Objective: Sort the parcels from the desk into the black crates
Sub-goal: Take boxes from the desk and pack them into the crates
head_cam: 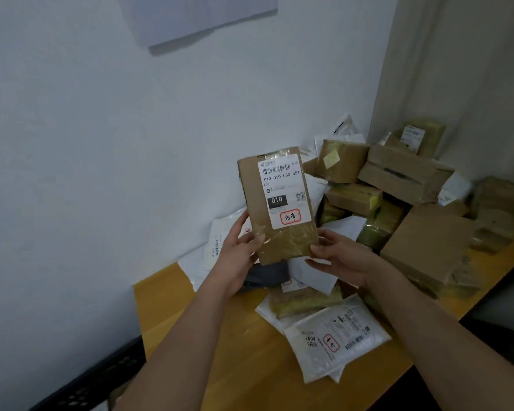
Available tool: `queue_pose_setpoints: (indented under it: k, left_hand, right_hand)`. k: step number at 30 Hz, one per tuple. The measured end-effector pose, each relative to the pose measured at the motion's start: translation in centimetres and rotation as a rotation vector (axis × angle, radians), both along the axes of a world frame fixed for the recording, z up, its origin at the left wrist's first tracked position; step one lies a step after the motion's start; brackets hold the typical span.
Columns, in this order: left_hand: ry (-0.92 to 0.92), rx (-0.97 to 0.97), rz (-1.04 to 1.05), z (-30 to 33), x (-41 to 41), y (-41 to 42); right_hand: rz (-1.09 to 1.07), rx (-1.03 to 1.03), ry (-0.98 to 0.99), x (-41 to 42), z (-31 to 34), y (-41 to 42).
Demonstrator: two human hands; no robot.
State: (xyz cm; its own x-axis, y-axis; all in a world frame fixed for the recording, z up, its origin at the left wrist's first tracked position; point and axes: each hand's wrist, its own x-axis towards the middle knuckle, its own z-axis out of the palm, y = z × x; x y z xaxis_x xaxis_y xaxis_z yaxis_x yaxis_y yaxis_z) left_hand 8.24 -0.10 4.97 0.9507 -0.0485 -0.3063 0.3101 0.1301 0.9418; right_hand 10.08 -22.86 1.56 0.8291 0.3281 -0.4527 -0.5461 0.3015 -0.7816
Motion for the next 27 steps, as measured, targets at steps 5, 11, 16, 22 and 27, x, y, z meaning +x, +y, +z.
queue_pose_setpoints:
  k: [5,11,16,22,27]
  left_hand:
    - [-0.025,-0.026,0.100,-0.4,-0.8,2.1]
    - [0.031,-0.055,0.245,-1.9,-3.0,5.0]
    - [0.069,-0.065,0.390,-3.3,-6.4,8.7]
    - [0.120,-0.081,0.534,-3.9,-12.6,13.3]
    - [0.105,-0.133,0.625,-3.9,-18.2,17.4]
  right_hand:
    - [0.012,-0.067,-0.153,1.5,0.2,2.3]
    - [0.192,0.038,-0.233,2.4,-0.4,5.9]
    - [0.294,0.103,-0.154,1.8,-2.2,10.6]
    - [0.423,0.070,-0.119,-1.7,-3.1,16.5]
    - [0.528,0.053,-0.123,-5.4,-3.2,21.4]
